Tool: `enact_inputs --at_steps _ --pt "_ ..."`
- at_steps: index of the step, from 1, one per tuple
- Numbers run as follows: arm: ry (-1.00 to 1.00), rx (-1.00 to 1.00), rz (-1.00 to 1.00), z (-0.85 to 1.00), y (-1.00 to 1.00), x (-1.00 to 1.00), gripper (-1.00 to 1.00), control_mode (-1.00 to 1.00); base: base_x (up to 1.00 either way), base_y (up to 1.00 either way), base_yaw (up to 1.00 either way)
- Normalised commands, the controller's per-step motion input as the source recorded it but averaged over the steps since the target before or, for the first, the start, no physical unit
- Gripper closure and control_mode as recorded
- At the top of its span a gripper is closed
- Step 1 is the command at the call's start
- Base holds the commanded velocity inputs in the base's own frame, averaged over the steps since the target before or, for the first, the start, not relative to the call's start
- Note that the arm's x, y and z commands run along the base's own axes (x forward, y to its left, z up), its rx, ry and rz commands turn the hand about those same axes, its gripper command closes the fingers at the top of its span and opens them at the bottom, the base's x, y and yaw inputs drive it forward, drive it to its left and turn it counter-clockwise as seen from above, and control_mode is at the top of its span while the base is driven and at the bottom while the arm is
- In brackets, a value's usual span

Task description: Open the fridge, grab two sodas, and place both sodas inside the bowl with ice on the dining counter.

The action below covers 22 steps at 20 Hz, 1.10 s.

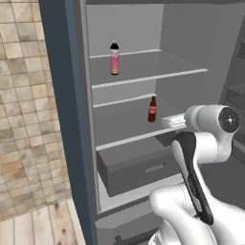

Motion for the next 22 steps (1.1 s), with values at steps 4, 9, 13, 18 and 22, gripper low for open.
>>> enact_inputs --at_steps 4,9,13,18,22 --pt "0.0 0.0 0.01 -0.09 -0.02 0.33 -1.0 -1.0 0.0 0.0 0.0" --pt "0.0 0.01 0.01 -0.06 -0.05 0.27 -1.0 -1.0 0.0 0.0 0.0" --pt "-0.03 0.01 0.0 0.0 -0.04 0.2 -1.0 -1.0 0.0 0.0 0.0" --pt "-0.03 0.01 0.0 0.0 -0.05 0.22 -1.0 -1.0 0.0 0.0 0.0" --pt "0.0 0.03 0.0 0.0 -0.03 0.32 -1.0 -1.0 0.0 0.0 0.0"
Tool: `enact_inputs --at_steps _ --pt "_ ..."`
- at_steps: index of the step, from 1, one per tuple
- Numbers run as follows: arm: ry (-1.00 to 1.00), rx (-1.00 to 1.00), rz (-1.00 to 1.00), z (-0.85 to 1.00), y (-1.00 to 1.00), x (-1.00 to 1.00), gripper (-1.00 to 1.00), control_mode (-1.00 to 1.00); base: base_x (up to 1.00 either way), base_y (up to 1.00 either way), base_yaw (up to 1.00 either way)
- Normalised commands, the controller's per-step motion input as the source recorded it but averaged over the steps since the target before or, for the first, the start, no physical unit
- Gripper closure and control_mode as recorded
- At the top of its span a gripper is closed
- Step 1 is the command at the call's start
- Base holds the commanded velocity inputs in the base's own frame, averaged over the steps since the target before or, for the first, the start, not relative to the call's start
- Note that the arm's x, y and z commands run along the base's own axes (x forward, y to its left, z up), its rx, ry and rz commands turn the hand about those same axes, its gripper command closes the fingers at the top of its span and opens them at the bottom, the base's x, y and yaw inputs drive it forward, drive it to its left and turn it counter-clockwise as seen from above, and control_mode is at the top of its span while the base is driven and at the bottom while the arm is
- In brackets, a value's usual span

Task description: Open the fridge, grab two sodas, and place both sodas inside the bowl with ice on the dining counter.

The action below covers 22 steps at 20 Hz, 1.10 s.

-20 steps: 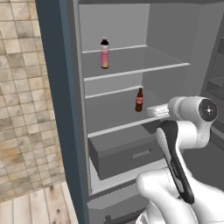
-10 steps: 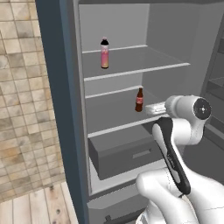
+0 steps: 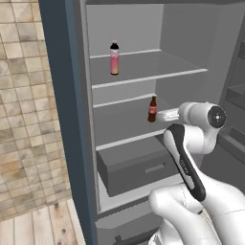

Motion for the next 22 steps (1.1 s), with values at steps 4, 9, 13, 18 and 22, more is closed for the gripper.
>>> enact_inputs --at_steps 4,9,13,18,22 --pt "0.0 0.05 0.0 0.0 -0.01 0.39 -1.0 -1.0 0.0 0.0 0.0" --pt "0.0 0.04 0.0 0.0 -0.04 0.37 -1.0 -1.0 0.0 0.0 0.0" --pt "0.0 0.04 0.0 -0.04 -0.24 0.33 -1.0 -1.0 0.0 0.0 0.0" --pt "0.0 0.03 0.0 -0.06 -0.27 0.28 -1.0 -1.0 0.0 0.0 0.0" --pt "0.0 0.0 0.0 -0.13 -0.24 0.3 -1.0 -1.0 0.0 0.0 0.0"
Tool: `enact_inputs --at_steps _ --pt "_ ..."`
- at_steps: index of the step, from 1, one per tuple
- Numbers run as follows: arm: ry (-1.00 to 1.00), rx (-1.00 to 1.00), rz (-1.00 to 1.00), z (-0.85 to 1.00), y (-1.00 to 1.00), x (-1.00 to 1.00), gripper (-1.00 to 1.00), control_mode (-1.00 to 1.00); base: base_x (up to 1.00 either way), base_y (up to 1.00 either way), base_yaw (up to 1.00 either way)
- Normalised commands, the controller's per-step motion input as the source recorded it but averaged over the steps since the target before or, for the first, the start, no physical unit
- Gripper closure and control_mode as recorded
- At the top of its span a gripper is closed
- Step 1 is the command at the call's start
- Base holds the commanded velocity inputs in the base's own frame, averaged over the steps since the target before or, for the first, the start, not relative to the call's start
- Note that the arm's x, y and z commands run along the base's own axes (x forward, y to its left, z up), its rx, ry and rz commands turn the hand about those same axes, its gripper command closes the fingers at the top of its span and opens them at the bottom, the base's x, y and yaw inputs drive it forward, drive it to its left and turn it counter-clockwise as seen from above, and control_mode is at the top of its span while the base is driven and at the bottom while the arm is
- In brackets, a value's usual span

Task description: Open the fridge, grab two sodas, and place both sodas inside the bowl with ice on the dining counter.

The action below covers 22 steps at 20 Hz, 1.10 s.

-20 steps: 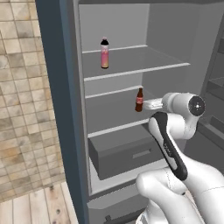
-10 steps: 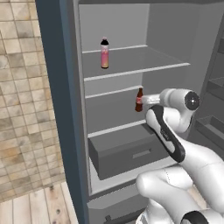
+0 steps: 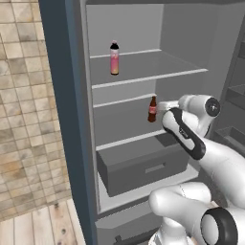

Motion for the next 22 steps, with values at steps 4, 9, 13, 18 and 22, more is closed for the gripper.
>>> enact_inputs --at_steps 4,9,13,18,22 --pt "0.0 0.0 0.0 -0.13 -0.14 0.33 -1.0 -1.0 0.0 0.0 0.0" --pt "0.01 0.0 0.02 -0.17 0.0 0.44 -1.0 -1.0 0.0 0.0 0.0" --pt "0.01 0.0 0.03 -0.2 0.0 0.41 -1.0 -1.0 0.0 0.0 0.0" --pt "0.0 0.0 0.03 -0.19 0.0 0.33 -1.0 -1.0 0.0 0.0 0.0" --pt "0.01 0.0 0.02 -0.21 0.0 0.33 -1.0 -1.0 0.0 0.0 0.0"
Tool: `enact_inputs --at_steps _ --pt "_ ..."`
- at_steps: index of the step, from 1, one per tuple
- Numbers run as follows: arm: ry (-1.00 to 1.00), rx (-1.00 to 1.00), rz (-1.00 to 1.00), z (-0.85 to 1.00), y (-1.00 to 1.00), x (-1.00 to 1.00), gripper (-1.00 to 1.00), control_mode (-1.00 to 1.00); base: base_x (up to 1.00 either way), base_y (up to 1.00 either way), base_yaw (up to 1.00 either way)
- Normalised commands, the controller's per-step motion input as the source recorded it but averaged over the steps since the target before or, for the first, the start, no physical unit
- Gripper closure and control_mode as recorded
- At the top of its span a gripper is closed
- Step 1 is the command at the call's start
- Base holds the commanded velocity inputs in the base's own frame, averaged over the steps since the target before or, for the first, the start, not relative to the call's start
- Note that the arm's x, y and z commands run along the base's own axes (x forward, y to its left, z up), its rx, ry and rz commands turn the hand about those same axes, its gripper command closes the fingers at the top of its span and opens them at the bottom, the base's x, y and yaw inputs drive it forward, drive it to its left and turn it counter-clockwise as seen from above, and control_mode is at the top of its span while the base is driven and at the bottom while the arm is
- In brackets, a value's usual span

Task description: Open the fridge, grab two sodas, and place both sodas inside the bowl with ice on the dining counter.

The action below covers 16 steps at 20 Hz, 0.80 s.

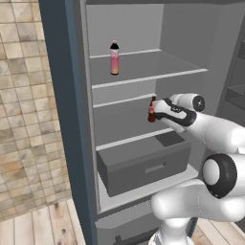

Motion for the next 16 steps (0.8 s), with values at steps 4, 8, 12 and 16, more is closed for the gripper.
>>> enact_inputs --at_steps 4,8,12,16 --pt "0.03 0.0 0.01 -0.27 0.02 0.35 -1.0 -1.0 0.0 0.0 0.0" --pt "0.0 0.0 0.0 -0.27 0.06 0.26 -1.0 -1.0 0.0 0.0 0.0" --pt "0.0 0.0 0.0 -0.18 0.16 0.3 -1.0 -1.0 0.0 0.0 0.0" --pt "0.0 0.0 0.0 -0.02 0.07 0.09 -1.0 -1.0 0.0 0.0 0.0"
